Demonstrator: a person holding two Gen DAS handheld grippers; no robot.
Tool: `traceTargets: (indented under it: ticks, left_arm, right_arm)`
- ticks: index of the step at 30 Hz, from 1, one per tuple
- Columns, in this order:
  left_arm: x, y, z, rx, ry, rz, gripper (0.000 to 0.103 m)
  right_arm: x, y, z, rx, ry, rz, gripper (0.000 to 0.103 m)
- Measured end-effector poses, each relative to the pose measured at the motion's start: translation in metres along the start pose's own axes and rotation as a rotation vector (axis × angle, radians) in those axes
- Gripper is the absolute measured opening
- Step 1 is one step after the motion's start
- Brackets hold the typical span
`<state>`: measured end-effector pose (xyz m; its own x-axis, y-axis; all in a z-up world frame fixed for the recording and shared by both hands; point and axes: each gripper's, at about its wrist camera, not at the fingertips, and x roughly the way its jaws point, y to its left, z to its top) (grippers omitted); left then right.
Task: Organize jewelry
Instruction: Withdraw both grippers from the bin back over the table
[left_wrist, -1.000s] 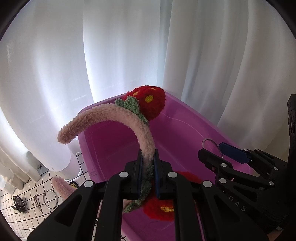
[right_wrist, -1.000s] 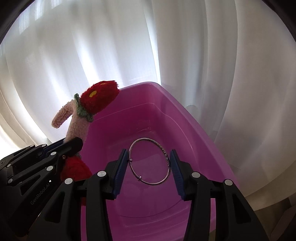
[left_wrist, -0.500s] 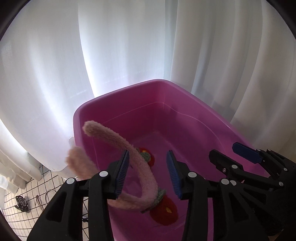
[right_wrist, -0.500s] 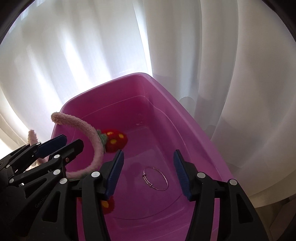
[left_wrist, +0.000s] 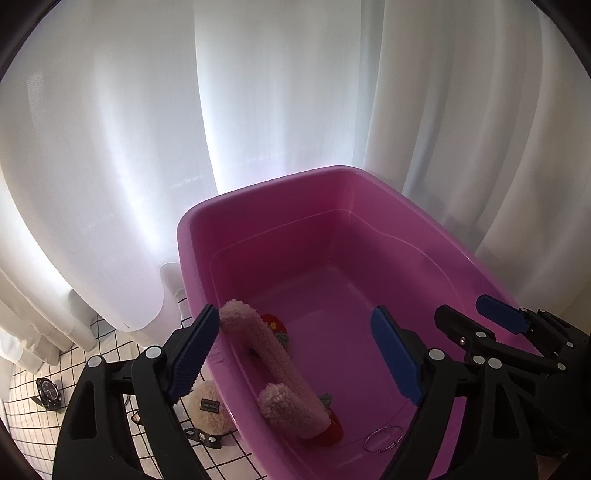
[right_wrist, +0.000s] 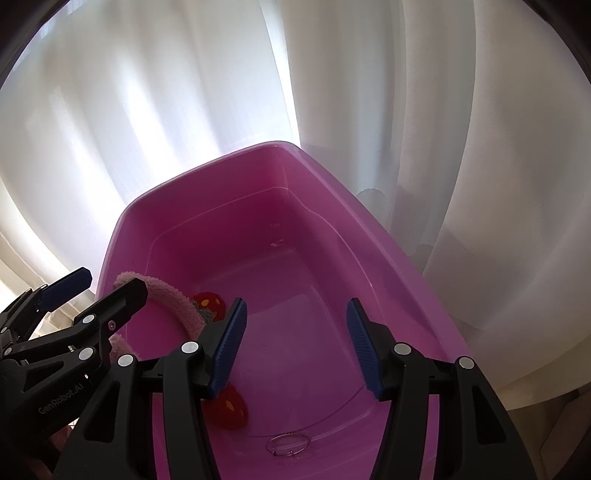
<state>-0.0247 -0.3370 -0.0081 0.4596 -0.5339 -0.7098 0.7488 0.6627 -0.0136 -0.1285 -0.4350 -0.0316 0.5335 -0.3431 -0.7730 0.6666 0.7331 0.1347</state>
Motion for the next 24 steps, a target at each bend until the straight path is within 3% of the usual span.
traceTargets:
  ticks: [5,10,24]
  left_arm:
    - [-0.006,0.019,-0.001,-0.027,-0.007,0.046,0.096]
    - [-0.023,0.044,-0.015,-0.079,-0.017,0.095,0.096]
    - [-0.093,0.17,-0.062,-0.278,-0.055,0.181,0.097]
  right_arm:
    - [0.001,0.007,-0.003,-0.004,0.006,-0.002,0.062]
    - [-0.009,0.022,-0.013,-0.02,0.004,0.018,0.064]
    - [-0.045,0.128,-0.036,-0.202,-0.03,0.154,0.066]
